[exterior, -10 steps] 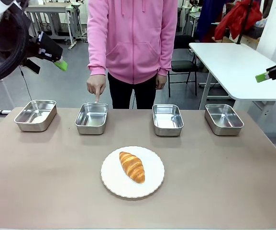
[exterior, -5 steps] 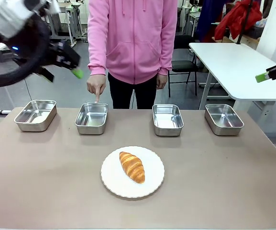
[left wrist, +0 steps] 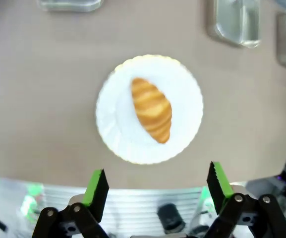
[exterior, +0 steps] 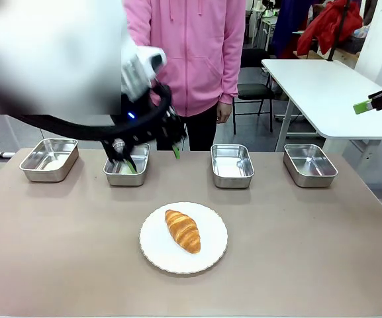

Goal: Place the bread in the container.
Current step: Place the Butter Roll into the Airtight Container indicated by the human.

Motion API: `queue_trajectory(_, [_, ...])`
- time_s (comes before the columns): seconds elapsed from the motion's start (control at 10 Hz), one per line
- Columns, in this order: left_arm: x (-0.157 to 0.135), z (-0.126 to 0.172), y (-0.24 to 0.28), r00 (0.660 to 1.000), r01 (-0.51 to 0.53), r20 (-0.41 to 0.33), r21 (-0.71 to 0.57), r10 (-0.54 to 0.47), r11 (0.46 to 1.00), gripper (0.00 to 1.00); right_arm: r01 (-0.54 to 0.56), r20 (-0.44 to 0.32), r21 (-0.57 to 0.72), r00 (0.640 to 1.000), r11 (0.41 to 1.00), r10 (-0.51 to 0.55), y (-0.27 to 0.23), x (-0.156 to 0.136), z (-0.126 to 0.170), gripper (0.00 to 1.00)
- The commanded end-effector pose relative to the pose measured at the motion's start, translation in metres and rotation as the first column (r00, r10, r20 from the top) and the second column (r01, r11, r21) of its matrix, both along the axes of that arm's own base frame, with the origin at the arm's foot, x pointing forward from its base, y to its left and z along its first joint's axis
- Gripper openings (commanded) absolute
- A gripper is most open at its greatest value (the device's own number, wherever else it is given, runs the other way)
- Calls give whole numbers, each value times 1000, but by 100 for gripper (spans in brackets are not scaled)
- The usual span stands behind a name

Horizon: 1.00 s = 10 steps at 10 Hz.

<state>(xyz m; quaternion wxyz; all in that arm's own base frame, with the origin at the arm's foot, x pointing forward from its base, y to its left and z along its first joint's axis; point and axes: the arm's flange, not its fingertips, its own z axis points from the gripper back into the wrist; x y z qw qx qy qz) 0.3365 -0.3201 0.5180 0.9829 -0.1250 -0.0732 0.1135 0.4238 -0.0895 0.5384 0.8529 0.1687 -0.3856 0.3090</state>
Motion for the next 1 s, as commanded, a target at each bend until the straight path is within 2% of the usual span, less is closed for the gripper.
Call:
queue_trajectory(0.0, [4, -26, -28, 977, -181, -123, -27, 176, 983, 100, -13, 16, 16, 1000, 1000, 12, -1, 1, 1, 100])
queue_trajectory(0.2, [2, -86, -46, 959, -185, -219, -11, 178, 983, 100, -13, 16, 16, 1000, 1000, 12, -1, 1, 1, 100])
queue_trajectory(0.4, [9, -119, -59, 959, -197, -208, -3, 193, 980, 100, -13, 16, 16, 1000, 1000, 12, -1, 1, 1, 100])
queue_trajectory(0.5, [16, -127, -61, 964, -202, -175, 18, 202, 979, 100, -13, 16, 16, 1000, 1000, 12, -1, 1, 1, 100])
queue_trajectory(0.6, [25, -126, -57, 961, -202, -179, 62, 210, 977, 100, -13, 16, 16, 1000, 1000, 12, -1, 1, 1, 100])
queue_trajectory(0.7, [7, -129, -57, 959, -172, -230, -1, 167, 985, 100, -13, 16, 16, 1000, 1000, 12, -1, 1, 1, 100])
queue_trajectory(0.8, [7, -129, -57, 959, -172, -230, -1, 167, 985, 100, -13, 16, 16, 1000, 1000, 12, -1, 1, 1, 100])
queue_trajectory(0.9, [18, -137, -53, 961, -171, -216, 18, 171, 985, 100, -13, 16, 16, 1000, 1000, 12, -1, 1, 1, 100])
